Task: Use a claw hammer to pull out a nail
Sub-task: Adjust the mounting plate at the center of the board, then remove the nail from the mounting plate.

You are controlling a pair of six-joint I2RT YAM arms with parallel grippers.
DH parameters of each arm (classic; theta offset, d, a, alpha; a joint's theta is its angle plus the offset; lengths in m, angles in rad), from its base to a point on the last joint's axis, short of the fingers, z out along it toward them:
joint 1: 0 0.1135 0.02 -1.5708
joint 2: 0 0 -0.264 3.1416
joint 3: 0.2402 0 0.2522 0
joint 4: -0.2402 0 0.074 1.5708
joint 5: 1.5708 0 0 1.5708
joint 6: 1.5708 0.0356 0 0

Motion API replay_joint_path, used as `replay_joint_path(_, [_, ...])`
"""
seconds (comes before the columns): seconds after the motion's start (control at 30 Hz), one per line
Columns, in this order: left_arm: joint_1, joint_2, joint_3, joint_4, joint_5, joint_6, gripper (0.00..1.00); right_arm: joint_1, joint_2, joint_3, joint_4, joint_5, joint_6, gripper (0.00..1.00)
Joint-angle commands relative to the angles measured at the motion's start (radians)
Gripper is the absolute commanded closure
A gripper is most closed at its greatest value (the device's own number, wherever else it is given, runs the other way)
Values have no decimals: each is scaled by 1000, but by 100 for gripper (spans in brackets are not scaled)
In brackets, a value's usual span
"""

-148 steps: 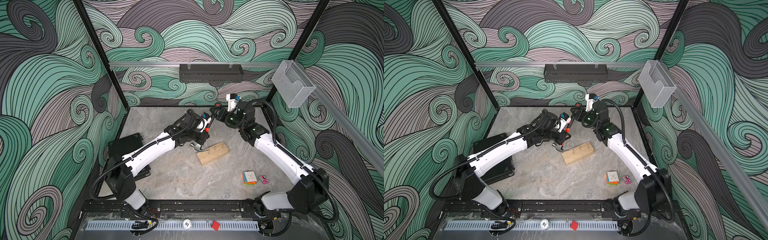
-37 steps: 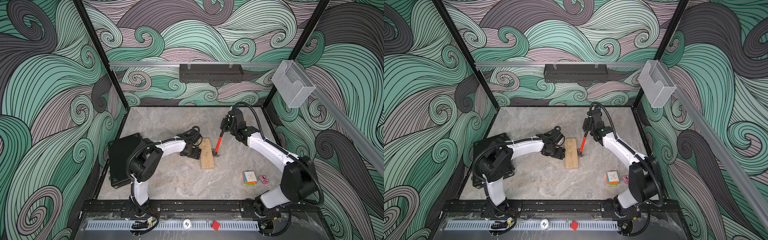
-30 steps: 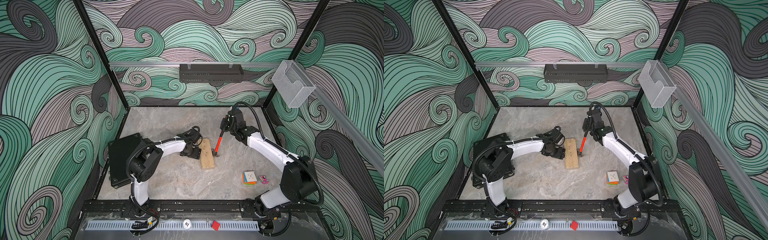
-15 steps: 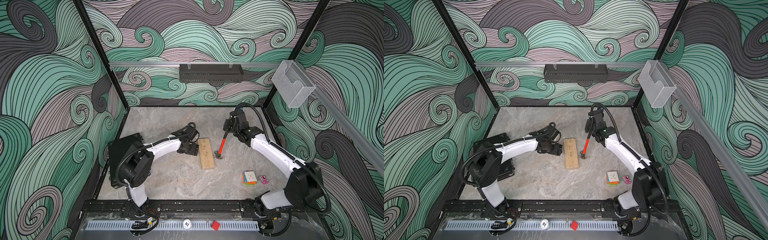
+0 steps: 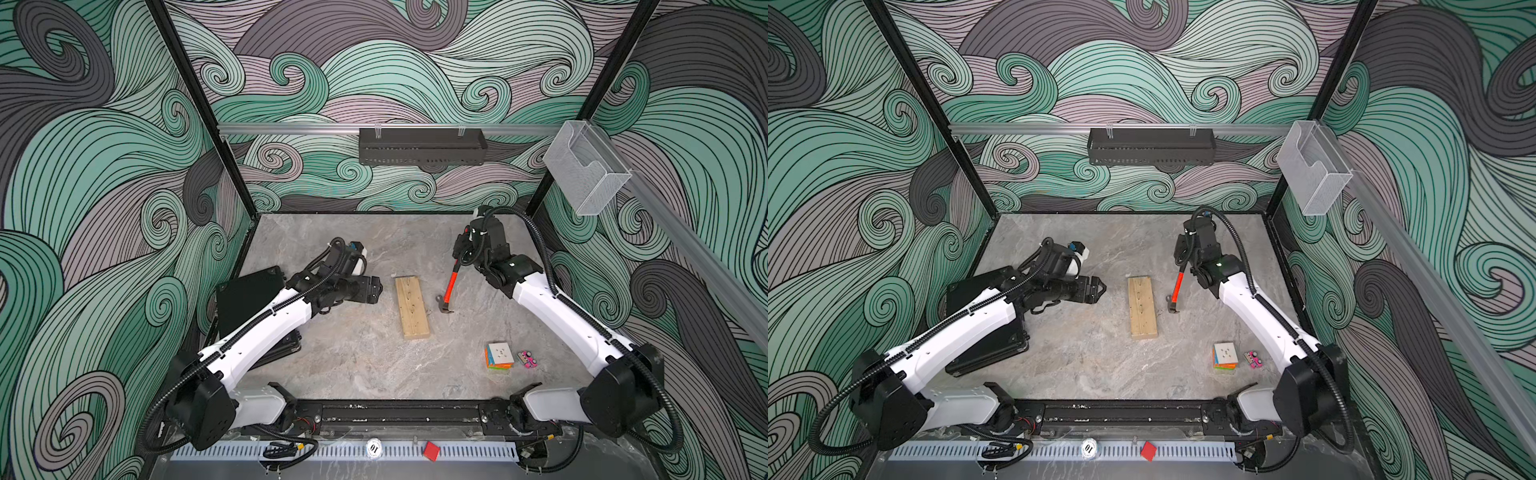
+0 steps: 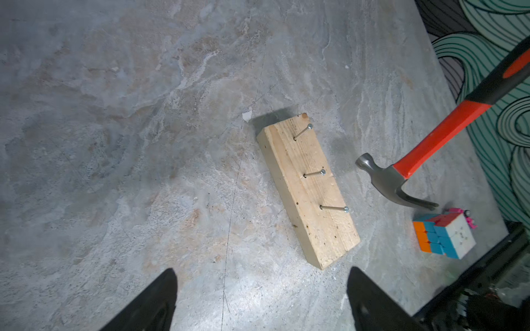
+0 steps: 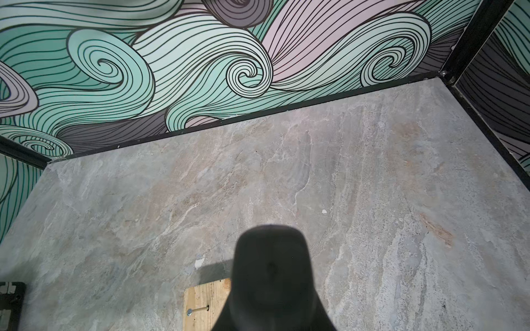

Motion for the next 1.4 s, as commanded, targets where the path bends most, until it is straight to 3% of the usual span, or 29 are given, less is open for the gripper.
replay_joint_path(0.0, [54, 33, 48, -76, 293, -13, 6, 0, -66, -15, 48, 23, 16, 94])
replay_joint_path(0.17, [53, 111, 45, -24, 460, 27, 5, 0, -98, -16, 18, 45, 21, 94])
replay_joint_path(0.5, [43, 177, -49, 160, 429, 55, 5, 3, -138, -4, -25, 91, 24, 93])
replay_joint_path(0.9, [41, 298, 8, 160, 489, 71, 5, 1, -97, 22, 22, 106, -15, 93])
replay_joint_path(1.37, [-1, 381, -2, 226, 561, -4, 10, 2, -81, 36, 113, 90, 3, 93])
